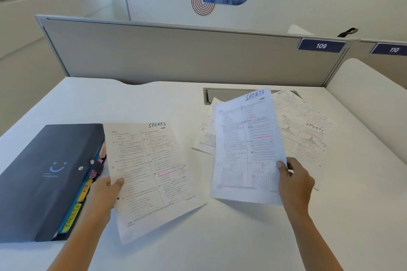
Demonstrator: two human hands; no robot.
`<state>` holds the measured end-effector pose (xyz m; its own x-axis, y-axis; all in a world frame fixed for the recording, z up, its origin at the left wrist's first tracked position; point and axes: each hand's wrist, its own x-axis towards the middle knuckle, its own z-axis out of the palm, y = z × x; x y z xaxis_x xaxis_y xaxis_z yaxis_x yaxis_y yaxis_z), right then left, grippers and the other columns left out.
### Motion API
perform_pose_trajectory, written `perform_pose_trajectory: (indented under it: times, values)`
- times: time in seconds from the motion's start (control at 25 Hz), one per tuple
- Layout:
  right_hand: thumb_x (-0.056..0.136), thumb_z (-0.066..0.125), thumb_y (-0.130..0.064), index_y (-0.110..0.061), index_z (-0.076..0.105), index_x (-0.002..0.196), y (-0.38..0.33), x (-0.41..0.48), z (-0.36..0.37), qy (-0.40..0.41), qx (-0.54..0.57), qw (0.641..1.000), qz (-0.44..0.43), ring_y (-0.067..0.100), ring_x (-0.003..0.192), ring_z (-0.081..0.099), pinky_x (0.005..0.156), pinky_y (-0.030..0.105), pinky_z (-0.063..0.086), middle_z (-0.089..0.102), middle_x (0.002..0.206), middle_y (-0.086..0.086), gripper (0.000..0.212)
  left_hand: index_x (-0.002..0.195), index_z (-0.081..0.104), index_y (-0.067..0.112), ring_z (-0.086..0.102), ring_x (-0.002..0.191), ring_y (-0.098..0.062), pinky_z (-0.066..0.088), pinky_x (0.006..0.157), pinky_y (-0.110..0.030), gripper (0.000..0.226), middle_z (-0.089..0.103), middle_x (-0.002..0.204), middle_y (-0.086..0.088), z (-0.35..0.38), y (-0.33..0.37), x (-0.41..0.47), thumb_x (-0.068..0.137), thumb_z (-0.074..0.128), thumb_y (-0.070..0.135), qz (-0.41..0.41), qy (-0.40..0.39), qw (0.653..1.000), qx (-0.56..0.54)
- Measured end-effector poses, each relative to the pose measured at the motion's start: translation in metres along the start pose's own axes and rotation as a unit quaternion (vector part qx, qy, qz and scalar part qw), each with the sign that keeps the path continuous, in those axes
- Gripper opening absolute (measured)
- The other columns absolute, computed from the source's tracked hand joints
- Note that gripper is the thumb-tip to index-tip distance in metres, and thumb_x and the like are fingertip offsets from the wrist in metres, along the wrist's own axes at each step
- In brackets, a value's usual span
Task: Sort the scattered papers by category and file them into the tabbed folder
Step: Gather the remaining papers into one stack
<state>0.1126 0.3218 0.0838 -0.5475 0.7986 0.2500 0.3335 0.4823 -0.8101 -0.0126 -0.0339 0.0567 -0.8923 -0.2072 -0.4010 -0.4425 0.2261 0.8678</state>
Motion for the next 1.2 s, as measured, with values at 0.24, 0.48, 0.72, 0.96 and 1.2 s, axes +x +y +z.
perform_pose_trajectory:
  times: [0.24, 0.48, 0.72, 0.96, 1.2]
  values:
    - [0.089, 0.058, -0.016, -0.012, 0.063, 0.085, -0.035, -0.017, 0.026, -0.066, 0.074, 0.994, 0.033, 0.017, 0.072, 0.057, 0.062, 0.014, 0.039, 0.064, 0.076, -0.002, 0.008, 0.091, 0.063, 0.008, 0.065, 0.090, -0.035, 0.054, 0.080, -0.049, 0.012, 0.068, 0.091, -0.011, 0.019, -0.006, -0.002, 0.095, 0.052, 0.009, -0.025, -0.084, 0.996, -0.011]
    - [0.091, 0.050, -0.007, -0.011, 0.065, 0.108, -0.023, -0.048, 0.072, -0.268, 0.007, 0.960, 0.076, 0.016, 0.086, 0.056, 0.064, 0.024, 0.037, 0.064, 0.095, -0.001, 0.023, 0.088, 0.061, 0.012, 0.065, 0.084, -0.031, 0.053, 0.067, -0.038, 0.024, 0.068, 0.091, -0.012, 0.034, -0.007, -0.006, 0.100, 0.043, 0.021, -0.030, -0.115, 0.993, 0.017]
    - [0.095, 0.049, -0.014, -0.012, 0.058, 0.116, -0.020, -0.072, 0.091, -0.355, -0.024, 0.933, 0.054, 0.013, 0.088, 0.056, 0.057, 0.006, 0.037, 0.060, 0.102, -0.003, 0.023, 0.101, 0.060, 0.010, 0.065, 0.082, -0.031, 0.054, 0.077, -0.043, 0.022, 0.066, 0.092, -0.009, 0.042, -0.014, -0.008, 0.097, 0.048, 0.028, -0.034, -0.092, 0.993, 0.060]
    - [0.093, 0.051, -0.014, -0.014, 0.057, 0.119, -0.006, -0.047, 0.089, -0.217, -0.068, 0.973, -0.022, 0.017, 0.089, 0.056, 0.076, 0.021, 0.039, 0.063, 0.102, 0.000, 0.027, 0.126, 0.055, 0.016, 0.065, 0.090, -0.032, 0.054, 0.081, -0.045, 0.037, 0.064, 0.112, -0.007, 0.040, -0.014, -0.012, 0.090, 0.061, 0.016, 0.025, -0.073, 0.992, 0.096]
    - [0.097, 0.046, -0.021, -0.016, 0.027, 0.148, 0.029, 0.007, 0.092, -0.317, -0.193, 0.923, -0.105, 0.024, 0.144, 0.015, 0.116, 0.031, 0.017, 0.023, 0.156, 0.002, 0.054, 0.112, 0.060, 0.018, 0.065, 0.084, -0.032, 0.054, 0.078, -0.045, 0.022, 0.066, 0.103, -0.008, 0.039, -0.007, -0.005, 0.091, 0.060, 0.012, 0.027, -0.064, 0.996, 0.050]
